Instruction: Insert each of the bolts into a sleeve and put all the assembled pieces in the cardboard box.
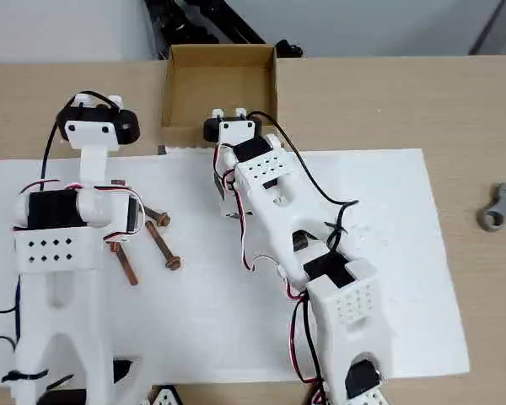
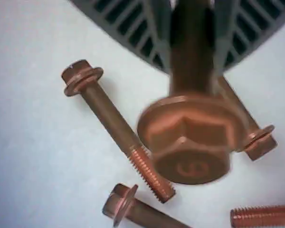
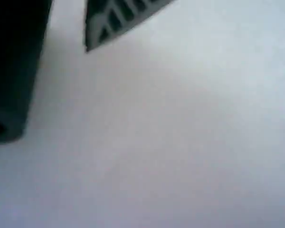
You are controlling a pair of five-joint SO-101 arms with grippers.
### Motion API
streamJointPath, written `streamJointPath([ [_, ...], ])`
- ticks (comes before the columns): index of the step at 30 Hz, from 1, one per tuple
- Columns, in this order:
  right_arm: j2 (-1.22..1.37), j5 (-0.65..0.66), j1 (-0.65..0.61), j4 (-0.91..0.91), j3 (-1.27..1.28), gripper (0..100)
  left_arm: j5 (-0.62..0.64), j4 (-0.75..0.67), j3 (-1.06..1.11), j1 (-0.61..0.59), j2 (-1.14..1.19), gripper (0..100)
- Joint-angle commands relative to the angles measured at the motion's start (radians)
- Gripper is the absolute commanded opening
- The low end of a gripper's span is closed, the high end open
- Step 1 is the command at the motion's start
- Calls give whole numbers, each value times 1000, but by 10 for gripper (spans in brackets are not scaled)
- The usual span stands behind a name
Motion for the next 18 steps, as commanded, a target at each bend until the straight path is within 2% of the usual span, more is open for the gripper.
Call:
streamJointPath([
  [1, -36, -6, 1, -27, -32, 183, -3, -17, -7, -5, -43, 6],
  [18, -128, -5, 28, -73, -31, 183, -3, -15, -7, -5, -43, 6],
])
